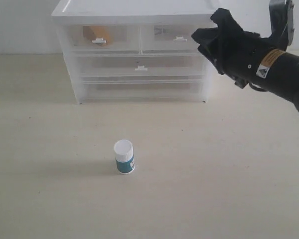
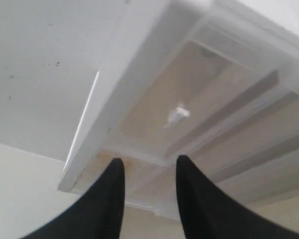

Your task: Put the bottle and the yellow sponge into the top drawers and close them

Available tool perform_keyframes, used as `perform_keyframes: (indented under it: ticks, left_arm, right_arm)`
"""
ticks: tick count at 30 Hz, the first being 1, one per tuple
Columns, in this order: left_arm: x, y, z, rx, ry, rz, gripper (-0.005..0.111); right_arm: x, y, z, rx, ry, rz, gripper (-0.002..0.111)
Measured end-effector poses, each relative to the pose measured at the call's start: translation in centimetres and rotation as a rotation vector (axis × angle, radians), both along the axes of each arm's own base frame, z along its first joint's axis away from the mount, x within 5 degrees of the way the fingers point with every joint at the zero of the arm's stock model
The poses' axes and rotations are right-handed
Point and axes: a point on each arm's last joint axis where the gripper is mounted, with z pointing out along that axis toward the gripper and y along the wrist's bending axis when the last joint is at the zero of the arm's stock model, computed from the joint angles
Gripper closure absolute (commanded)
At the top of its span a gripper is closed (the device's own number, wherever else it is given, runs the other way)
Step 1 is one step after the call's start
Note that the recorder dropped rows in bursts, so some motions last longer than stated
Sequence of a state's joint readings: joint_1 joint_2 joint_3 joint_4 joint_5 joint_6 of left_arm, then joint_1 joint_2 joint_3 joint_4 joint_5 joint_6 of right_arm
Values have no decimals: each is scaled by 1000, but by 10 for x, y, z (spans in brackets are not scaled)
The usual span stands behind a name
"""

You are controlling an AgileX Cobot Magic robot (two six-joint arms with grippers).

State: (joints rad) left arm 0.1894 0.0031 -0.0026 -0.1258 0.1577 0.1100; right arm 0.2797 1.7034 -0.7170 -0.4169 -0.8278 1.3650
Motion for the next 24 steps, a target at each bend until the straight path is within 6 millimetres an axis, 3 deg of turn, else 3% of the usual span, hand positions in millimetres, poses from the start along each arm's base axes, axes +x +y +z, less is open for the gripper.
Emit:
perform_keyframes:
  ticks: [6, 17, 20, 21, 24]
  left_arm:
    - [0, 0, 0, 0, 0, 0, 103]
    - [0, 0, 0, 0, 0, 0, 103]
    - [0, 0, 0, 0, 0, 0, 103]
    - [0, 0, 0, 0, 0, 0, 103]
    - [0, 0, 0, 0, 0, 0, 103]
  right_arm:
    - [16, 6, -38, 239, 94, -8, 74]
    - [59, 29, -52, 380, 37, 53, 75]
    - [64, 30, -55, 383, 43, 54, 91]
    - [64, 31, -56, 383, 43, 59, 109]
    - [64, 32, -55, 399, 15, 70, 108]
